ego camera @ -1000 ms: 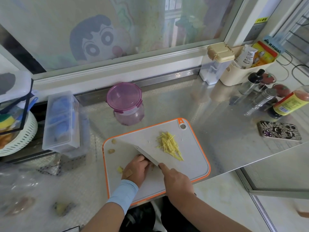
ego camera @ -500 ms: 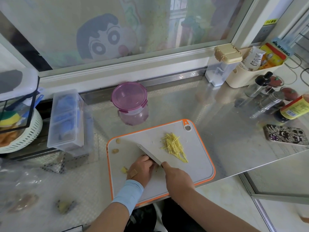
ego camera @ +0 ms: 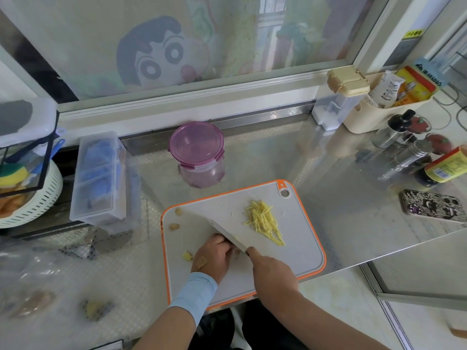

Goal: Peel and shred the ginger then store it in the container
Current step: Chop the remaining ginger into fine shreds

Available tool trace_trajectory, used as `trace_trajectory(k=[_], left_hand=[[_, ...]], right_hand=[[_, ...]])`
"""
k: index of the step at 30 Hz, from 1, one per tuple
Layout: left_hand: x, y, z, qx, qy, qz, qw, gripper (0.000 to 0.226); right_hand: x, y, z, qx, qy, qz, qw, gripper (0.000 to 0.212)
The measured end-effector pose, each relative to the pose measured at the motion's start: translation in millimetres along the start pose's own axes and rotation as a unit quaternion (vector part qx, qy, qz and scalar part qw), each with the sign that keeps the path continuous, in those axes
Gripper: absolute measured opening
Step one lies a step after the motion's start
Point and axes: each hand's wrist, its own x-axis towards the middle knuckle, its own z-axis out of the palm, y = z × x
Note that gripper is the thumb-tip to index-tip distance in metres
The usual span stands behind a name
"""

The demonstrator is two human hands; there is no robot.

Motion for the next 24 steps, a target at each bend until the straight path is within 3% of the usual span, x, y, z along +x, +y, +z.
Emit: trace_trajectory(k=[5,9,16,24], left_hand=[[0.1,-0.6,0.4,-0.006,-0.014,-0.022,1.000,0.005],[-0.3,2.4,0.2,-0.002,-0.012,-0.032,0.999,0.009],[-2.2,3.6,1.0,0.006,-0.012,-0.034,0.999,0.011],[-2.2,4.8,1.5,0.005,-0.009,-0.037,0.999,0.006]], right_hand=[[13.5,-5.9,-3.2,0.006,-0.004,-0.004,1.000,0.055],[16.7,-11.4,-4.4,0.007,0.003,-0.015,1.000,0.048],[1.2,-2.7,-3.3,-0.002,-0.006,0.001,1.000,0.056],[19.2,-12.2,-5.7,0.015,-0.002,-0.017,1.000,0.044]])
